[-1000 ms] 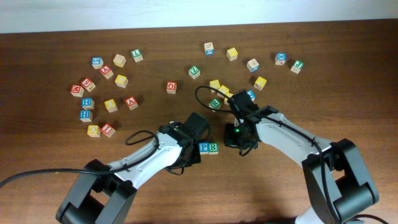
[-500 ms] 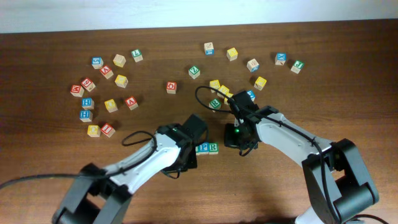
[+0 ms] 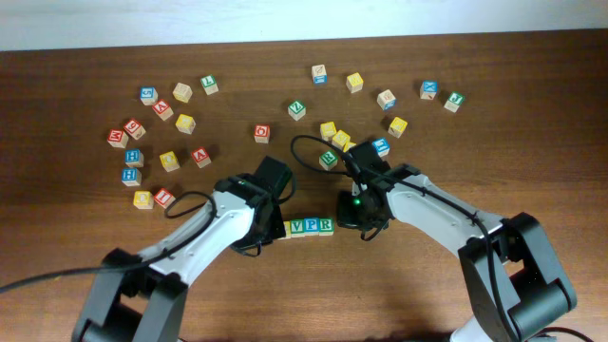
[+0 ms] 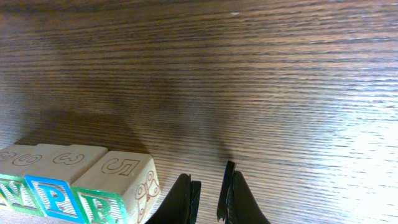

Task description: Spell out CVPR

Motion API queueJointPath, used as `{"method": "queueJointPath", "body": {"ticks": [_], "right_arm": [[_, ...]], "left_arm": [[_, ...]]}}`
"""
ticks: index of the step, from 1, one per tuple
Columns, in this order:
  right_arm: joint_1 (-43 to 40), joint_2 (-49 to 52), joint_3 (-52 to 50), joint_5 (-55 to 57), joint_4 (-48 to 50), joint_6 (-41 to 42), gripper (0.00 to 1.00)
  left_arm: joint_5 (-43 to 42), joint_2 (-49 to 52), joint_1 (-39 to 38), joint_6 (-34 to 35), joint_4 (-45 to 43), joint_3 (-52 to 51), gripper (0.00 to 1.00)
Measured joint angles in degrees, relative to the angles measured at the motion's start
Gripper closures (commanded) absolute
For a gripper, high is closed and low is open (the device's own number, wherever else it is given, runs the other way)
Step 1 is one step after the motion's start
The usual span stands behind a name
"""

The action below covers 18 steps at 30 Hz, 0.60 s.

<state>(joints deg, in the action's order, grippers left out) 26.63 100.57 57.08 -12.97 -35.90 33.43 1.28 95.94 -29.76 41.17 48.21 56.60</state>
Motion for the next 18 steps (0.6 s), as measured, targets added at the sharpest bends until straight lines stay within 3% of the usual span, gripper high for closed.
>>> {"method": "queueJointPath", "body": {"ticks": [4, 18], "right_arm": [[0.07, 0.00, 0.00, -0.09, 0.48, 0.87, 0.91], [1.38, 0.00, 0.00, -4.52, 2.16, 1.14, 0.92]], "left_arm": [[-1.25, 1.16, 0.00, -1.90, -4.17, 0.00, 1.00], [-1.90, 1.16, 0.00, -3.69, -6.34, 0.00, 1.00]]}}
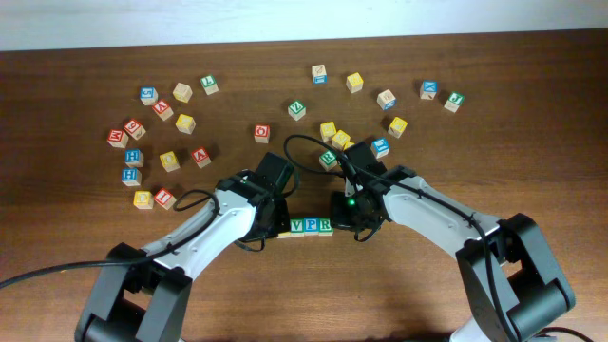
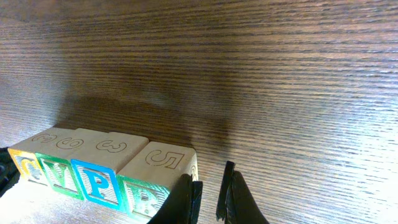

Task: Spell out CVPR
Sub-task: 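Lift both grippers away from the aligned row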

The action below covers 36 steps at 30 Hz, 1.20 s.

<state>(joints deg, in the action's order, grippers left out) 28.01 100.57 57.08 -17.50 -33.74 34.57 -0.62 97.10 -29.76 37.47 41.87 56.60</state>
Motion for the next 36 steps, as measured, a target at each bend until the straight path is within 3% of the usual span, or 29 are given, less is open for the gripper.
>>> {"method": "queueJointPath", "body": {"ticks": [15, 19, 23, 26, 27, 28, 29, 30, 31, 35, 36], "right_arm": [[0.00, 0.00, 0.00, 1.38, 0.15, -0.04, 0.91], [0.00, 0.00, 0.00, 2.10, -0.59, 0.00, 0.96], [-0.22, -0.02, 1.46, 4.22, -8.41, -0.02, 0.96], [-0.83, -4.15, 3.96, 7.63, -15.28, -0.02, 0.96], [-0.87, -7.10, 4.24, 8.46, -16.70, 0.00, 0.96], [-0.87, -9.73, 4.37, 8.74, -17.75, -0.04, 0.96], [-0.85, -14.16, 4.63, 9.38, -20.13, -0.04, 0.88], [-0.76, -19.32, 4.66, 10.16, -22.60, -0.02, 0.81], [-0.33, -23.78, 4.87, 11.47, -25.20, 0.57, 0.71], [7.26, -38.88, 5.01, 19.06, -35.28, 6.82, 0.48], [7.58, -39.32, 5.01, 19.23, -35.28, 7.65, 0.12]], "left_arm": [[1.14, 0.00, 0.00, -0.20, 1.79, 0.00, 1.00], [1.33, 0.00, 0.00, -0.24, 2.21, 0.00, 1.00], [1.31, -1.62, 1.57, -0.42, 4.66, 0.11, 1.00], [1.36, -8.72, 3.28, -0.42, 7.82, 0.22, 1.00], [1.51, -12.35, 3.76, -0.39, 9.38, 0.31, 0.95], [1.64, -15.72, 4.09, -0.42, 10.49, 0.42, 0.83], [1.77, -18.18, 4.15, -0.50, 11.67, 0.52, 0.57], [1.77, -21.03, 4.20, -0.48, 12.96, 0.59, 0.20], [1.95, -23.28, 4.17, -0.79, 14.05, 0.66, 0.01], [2.16, -25.53, 4.24, -0.83, 15.78, 0.74, 0.01], [2.19, -25.53, 4.24, -0.83, 15.80, 0.74, 0.01]]}}
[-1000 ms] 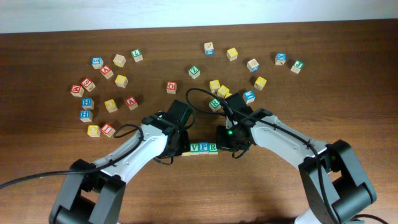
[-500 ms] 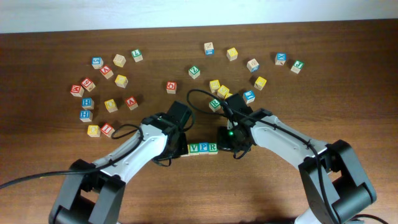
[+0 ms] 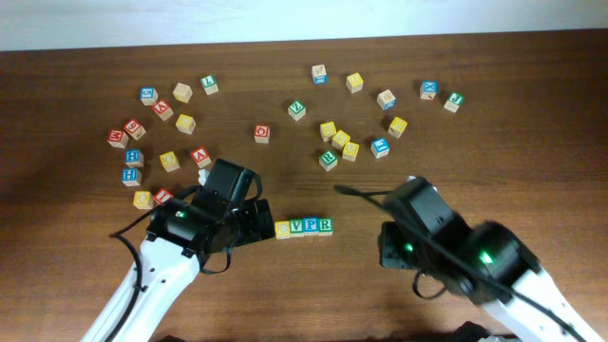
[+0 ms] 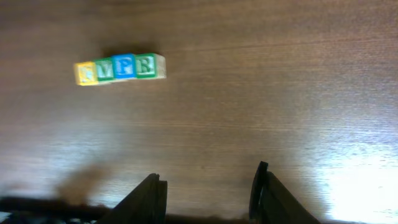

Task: Spell out CVPR
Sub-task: 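Lift both grippers away from the aligned row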

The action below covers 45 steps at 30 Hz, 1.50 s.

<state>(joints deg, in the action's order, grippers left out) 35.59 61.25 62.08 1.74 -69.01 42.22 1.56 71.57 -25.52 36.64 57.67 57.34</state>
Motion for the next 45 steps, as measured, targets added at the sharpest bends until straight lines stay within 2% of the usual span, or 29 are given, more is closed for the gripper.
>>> {"method": "queueJointPath", "body": {"ticks": [1, 5, 19, 21, 26, 29, 33, 39, 45], "right_arm": [[4.76, -3.98, -0.68, 2.84, -0.44, 2.25, 0.02], [14.49, -9.05, -3.41, 6.88, -0.87, 8.41, 0.02], [15.17, -0.63, -3.52, 9.88, -1.16, 10.23, 0.02], [12.07, -1.22, -3.72, 9.81, 1.70, 7.89, 0.02], [-3.19, -7.74, -9.20, 1.77, 13.11, -8.94, 0.02], [-13.38, -16.65, -17.29, -4.68, 21.22, -18.56, 0.02], [-23.93, -31.08, -25.11, -9.03, 26.47, -24.28, 0.02], [-34.05, -44.76, -31.54, -12.44, 28.96, -32.44, 0.02], [-34.62, -54.49, -38.91, -13.22, 31.80, -34.16, 0.02]], "left_arm": [[0.00, 0.00, 0.00, 0.00, -0.09, 0.00, 0.01], [0.00, 0.00, 0.00, 0.00, 0.00, 0.00, 0.01], [0.00, 0.00, 0.00, 0.00, 0.00, 0.00, 0.01], [0.00, 0.00, 0.00, 0.00, -0.02, 0.00, 0.01], [0.00, 0.00, 0.00, 0.00, 0.02, 0.00, 0.01], [0.00, 0.00, 0.00, 0.00, 0.02, 0.00, 0.01], [0.00, 0.00, 0.00, 0.00, 0.02, 0.00, 0.01], [0.00, 0.00, 0.00, 0.00, 0.00, 0.00, 0.01], [0.00, 0.00, 0.00, 0.00, 0.00, 0.00, 0.01]]}}
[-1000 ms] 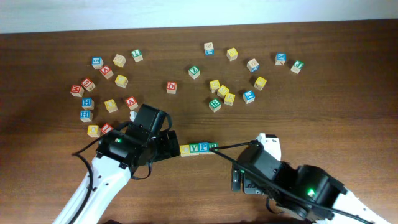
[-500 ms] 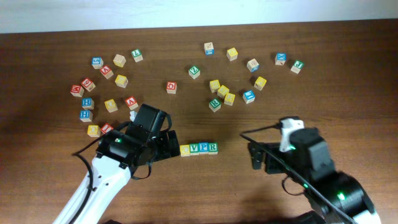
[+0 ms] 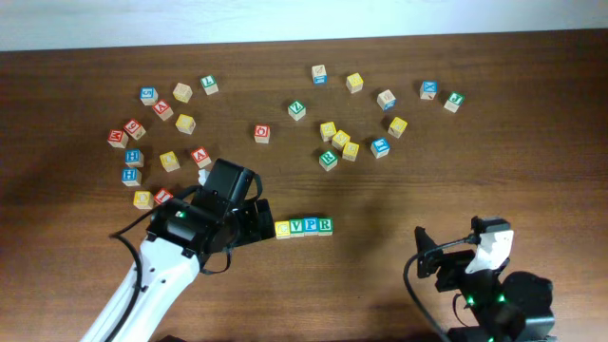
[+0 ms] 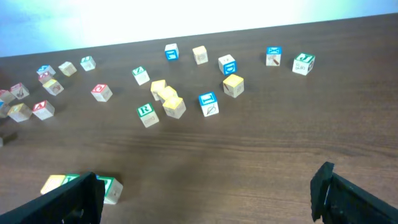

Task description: Spell out CVPR

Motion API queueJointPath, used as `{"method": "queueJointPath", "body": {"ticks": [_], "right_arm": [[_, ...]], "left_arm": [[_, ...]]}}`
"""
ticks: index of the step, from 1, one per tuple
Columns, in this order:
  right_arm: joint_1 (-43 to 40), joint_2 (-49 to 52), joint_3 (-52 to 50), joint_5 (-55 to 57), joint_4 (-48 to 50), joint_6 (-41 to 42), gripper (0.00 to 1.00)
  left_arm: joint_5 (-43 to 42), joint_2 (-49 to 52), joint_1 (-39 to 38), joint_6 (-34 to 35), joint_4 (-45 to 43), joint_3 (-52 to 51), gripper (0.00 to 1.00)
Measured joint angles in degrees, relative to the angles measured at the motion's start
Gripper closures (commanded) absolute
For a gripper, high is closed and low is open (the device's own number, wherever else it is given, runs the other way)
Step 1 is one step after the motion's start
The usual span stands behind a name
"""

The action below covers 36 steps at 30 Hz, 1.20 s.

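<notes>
Four blocks stand in a tight row (image 3: 304, 226) on the wooden table, reading yellow C (image 3: 282, 229), green V, blue P, green R (image 3: 325, 225). My left gripper (image 3: 258, 220) rests on the table just left of the yellow block; whether its jaws are open cannot be made out. My right gripper (image 3: 456, 249) is pulled back to the front right corner, wide open and empty. In the right wrist view the right gripper (image 4: 208, 205) spans the frame, and its left finger (image 4: 68, 199) hides the middle of the row (image 4: 111, 188).
Loose letter blocks lie scattered across the far half: a cluster at the left (image 3: 161, 142), another in the middle (image 3: 340, 142) with a spare green R (image 4: 146, 114), and a few at the far right (image 3: 427, 90). The table's far edge (image 4: 199, 28) meets a white wall.
My right arm has drawn back from beside the row to the front right corner, and its gripper stands wider open. The left arm and the row have not moved.
Both grippers flanked the row, the right one nearly shut beside the R block. Then the right fingers stood against the R with all four blocks together. Later both arms were away from the row, which still reads CVPR.
</notes>
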<state>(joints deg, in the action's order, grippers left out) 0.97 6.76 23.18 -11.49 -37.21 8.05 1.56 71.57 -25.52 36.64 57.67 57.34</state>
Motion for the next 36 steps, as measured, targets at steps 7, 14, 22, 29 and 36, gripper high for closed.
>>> {"method": "queueJointPath", "body": {"ticks": [7, 14, 22, 29, 36], "right_arm": [[-0.15, -5.84, -7.23, -0.09, 6.45, -4.35, 0.02], [-0.15, -5.88, -14.45, -0.09, 20.04, -7.69, 0.02], [-0.20, -5.92, -22.38, 0.00, 35.58, -8.50, 0.02], [-0.20, -5.97, -22.45, 4.46, 33.42, -9.51, 0.02], [-0.22, -5.97, -22.45, 8.72, 32.96, -8.24, 0.02]], "left_arm": [[0.00, 0.00, 0.00, 0.00, 0.02, 0.00, 0.01], [0.00, 0.00, 0.00, 0.00, 0.00, 0.00, 0.01], [0.00, 0.00, 0.00, 0.00, 0.00, 0.00, 0.01], [0.00, 0.00, 0.00, 0.00, 0.00, 0.00, 0.01], [0.00, 0.00, 0.00, 0.00, 0.00, 0.00, 0.01]]}}
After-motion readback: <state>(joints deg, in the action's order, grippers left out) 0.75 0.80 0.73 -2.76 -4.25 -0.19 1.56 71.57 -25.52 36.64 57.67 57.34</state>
